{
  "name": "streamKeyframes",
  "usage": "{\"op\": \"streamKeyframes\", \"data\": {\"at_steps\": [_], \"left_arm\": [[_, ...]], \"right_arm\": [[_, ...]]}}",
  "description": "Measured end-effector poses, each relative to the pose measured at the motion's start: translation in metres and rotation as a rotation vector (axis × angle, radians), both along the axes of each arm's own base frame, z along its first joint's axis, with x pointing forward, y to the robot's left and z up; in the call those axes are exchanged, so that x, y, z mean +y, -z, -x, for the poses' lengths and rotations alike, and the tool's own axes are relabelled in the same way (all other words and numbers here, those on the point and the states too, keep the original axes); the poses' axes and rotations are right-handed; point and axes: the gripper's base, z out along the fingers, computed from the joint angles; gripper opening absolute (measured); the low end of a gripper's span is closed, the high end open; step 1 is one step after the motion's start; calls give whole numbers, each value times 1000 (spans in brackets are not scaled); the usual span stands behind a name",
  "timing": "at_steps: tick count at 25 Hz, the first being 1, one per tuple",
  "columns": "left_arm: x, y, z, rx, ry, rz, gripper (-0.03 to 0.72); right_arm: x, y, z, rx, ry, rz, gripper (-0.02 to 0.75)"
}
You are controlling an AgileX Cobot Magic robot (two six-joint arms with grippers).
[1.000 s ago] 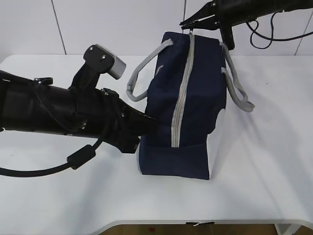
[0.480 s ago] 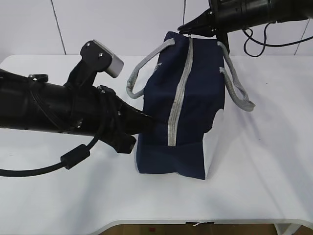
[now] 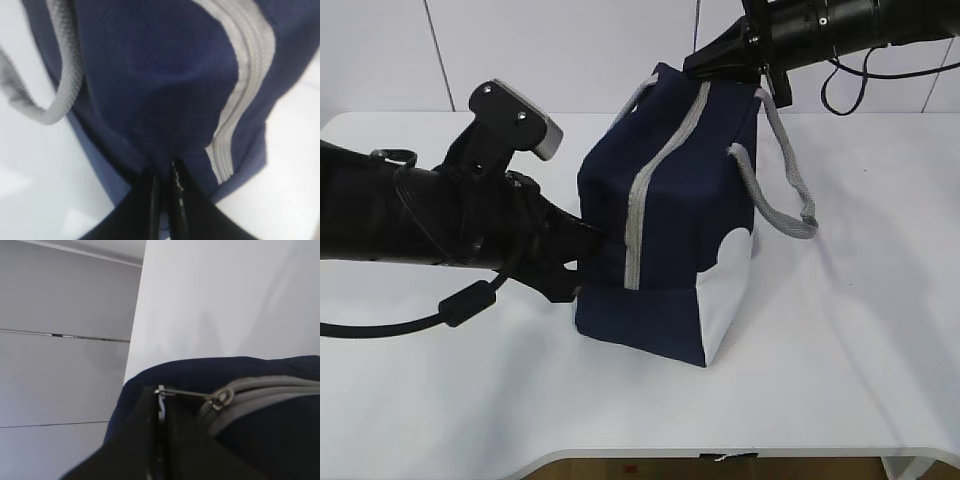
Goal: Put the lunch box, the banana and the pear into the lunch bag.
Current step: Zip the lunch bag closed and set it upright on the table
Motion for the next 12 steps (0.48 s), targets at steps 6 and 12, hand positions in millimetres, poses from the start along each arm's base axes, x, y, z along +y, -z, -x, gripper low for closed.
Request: {"op": "streamKeyframes", "data": {"at_steps": [6, 12], "left_arm": [[20, 3, -12, -58, -203, -151, -4], [37, 1, -21, -129, -358, -289, -4]], "right_arm": [[-6, 12, 3, -34, -59, 187, 6], [-14, -6, 15, -76, -92, 360, 6]]}}
